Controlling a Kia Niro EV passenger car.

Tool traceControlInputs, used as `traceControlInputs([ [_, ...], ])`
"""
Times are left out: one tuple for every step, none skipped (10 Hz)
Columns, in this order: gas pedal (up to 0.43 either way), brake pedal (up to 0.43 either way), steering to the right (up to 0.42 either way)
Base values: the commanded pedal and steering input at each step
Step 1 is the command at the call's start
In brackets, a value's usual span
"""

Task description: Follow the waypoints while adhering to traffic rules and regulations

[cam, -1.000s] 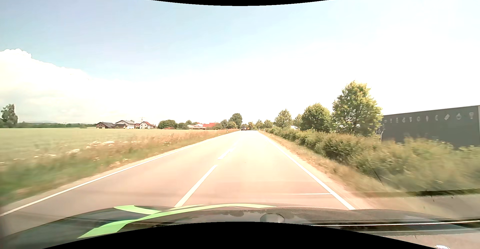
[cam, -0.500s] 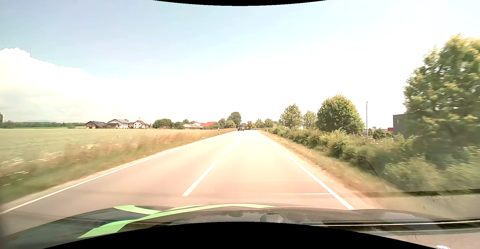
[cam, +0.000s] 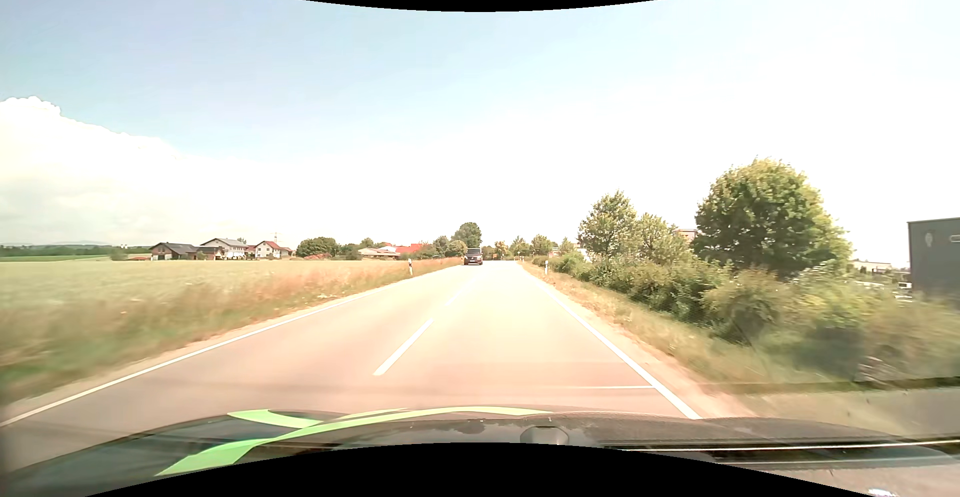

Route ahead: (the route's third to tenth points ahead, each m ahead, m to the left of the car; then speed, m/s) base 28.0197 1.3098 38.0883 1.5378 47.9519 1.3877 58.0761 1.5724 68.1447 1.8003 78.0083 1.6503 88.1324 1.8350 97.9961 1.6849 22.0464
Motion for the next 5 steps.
traceControlInputs([
  [0.039,0.000,0.001],
  [0.039,0.000,0.001],
  [0.039,0.000,0.001],
  [0.039,0.000,0.000],
  [0.039,0.000,0.000],
])
